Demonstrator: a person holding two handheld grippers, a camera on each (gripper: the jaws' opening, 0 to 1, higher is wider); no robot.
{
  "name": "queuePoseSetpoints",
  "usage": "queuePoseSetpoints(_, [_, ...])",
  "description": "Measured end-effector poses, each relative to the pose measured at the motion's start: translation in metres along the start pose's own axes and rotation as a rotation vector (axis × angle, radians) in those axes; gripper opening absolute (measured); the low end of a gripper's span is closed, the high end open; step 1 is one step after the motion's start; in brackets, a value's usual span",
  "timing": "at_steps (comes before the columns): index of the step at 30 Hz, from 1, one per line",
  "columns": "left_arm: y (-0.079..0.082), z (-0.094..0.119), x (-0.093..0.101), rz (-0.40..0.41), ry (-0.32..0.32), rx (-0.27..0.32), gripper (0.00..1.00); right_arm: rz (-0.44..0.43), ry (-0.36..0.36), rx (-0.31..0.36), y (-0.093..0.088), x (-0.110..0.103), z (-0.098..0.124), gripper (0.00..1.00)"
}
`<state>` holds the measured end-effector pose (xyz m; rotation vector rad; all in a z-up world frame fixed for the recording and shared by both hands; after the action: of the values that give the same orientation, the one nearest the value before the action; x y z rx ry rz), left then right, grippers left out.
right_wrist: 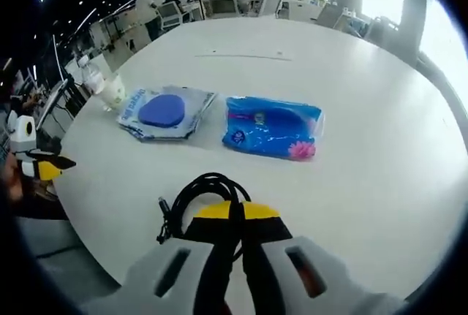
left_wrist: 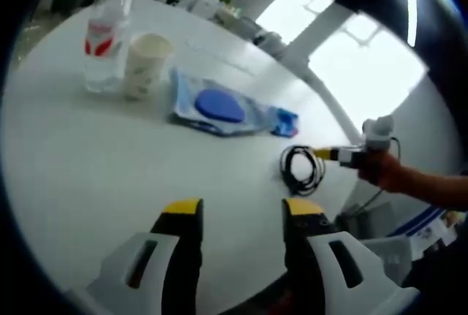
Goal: Arrange the tabletop items into an orderly group along one side of the table until the central work area is clear of visible clutter.
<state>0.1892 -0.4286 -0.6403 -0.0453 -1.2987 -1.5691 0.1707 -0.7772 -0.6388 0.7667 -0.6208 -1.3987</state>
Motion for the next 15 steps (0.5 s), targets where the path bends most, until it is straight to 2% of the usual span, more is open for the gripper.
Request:
queuePoseSetpoints(2, [0.0001,-0.0004,-0.0002,0.000,-0.001,0.000,0.41,0.001,0.002,-0.003,0.0015,0.0069,-0.0082,0.02])
queuePoseSetpoints(15, [-0.0012,-0.0020,-0.0016,-0.002,-0.002,-0.011,0.40,0.008,-0.012,-0.022,-0.0056,0.0035,-0.0039,0.02])
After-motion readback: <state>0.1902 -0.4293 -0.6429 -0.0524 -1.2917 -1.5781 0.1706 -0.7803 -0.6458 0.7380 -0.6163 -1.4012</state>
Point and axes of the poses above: the point that each gripper's makers call its tool centre point, and the gripper's own axes: z roughly backward along the fingers, x roughly to its right, y roughly out of its top, the point moved 9 cm from there along z, roughly backward along the fingers, and after that the axes turned 14 degrees about x, right-handed, at the moved point
